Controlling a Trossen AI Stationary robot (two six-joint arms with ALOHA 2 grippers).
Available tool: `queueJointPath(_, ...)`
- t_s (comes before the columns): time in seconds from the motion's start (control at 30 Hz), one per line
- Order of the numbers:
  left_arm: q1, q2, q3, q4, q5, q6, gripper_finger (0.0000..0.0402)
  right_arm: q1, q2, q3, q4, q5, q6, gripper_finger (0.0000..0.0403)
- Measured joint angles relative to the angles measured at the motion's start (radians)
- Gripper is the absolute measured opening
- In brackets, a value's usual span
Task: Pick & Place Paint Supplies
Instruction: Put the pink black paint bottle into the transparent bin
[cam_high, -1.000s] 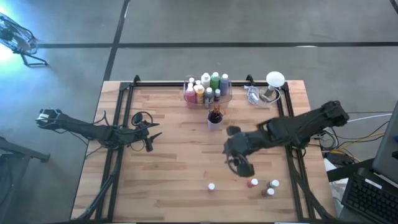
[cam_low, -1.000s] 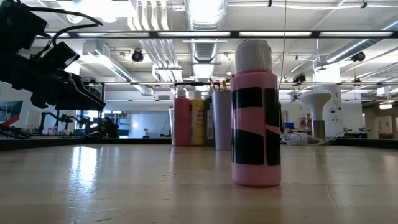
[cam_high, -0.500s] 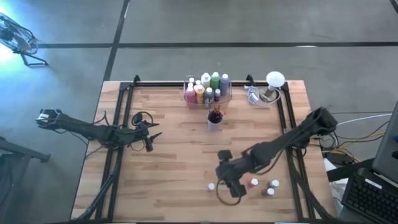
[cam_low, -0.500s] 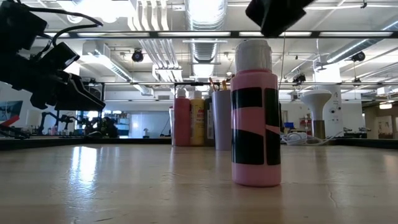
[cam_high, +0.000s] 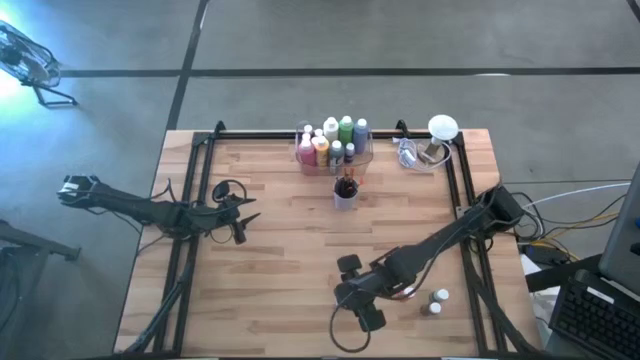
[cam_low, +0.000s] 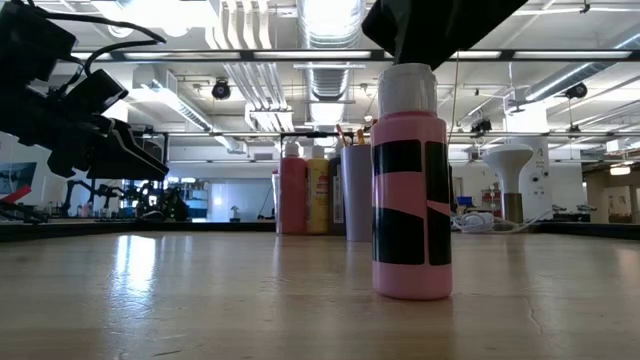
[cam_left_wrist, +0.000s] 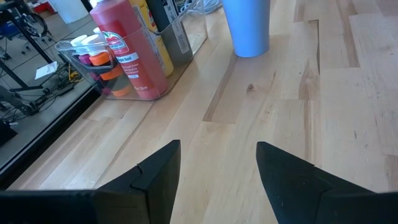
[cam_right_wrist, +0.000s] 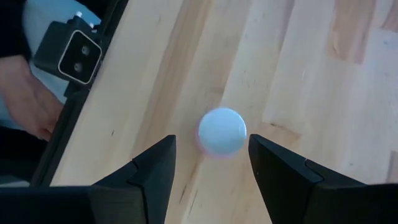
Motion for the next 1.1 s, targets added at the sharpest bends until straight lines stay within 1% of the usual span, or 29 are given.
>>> queueJointPath(0.23,0.000,0.000,0.000,-0.001,0.000,0.000,0.0216,-0.006,0.024,0.024,-0.030,0.005,-0.006,0.0206)
queueJointPath(0.83,0.000,0.000,0.000,-0.002,0.000,0.000,0.0216,-0.014,0.029,0.017,0.005,-0.001,0.004,0.0212)
queueJointPath(1.1,0.000,0.000,0.000,-0.002,0.000,0.000,0.0216,-0.024,0.029,-0.004,0.035,-0.025,0.013,0.0212)
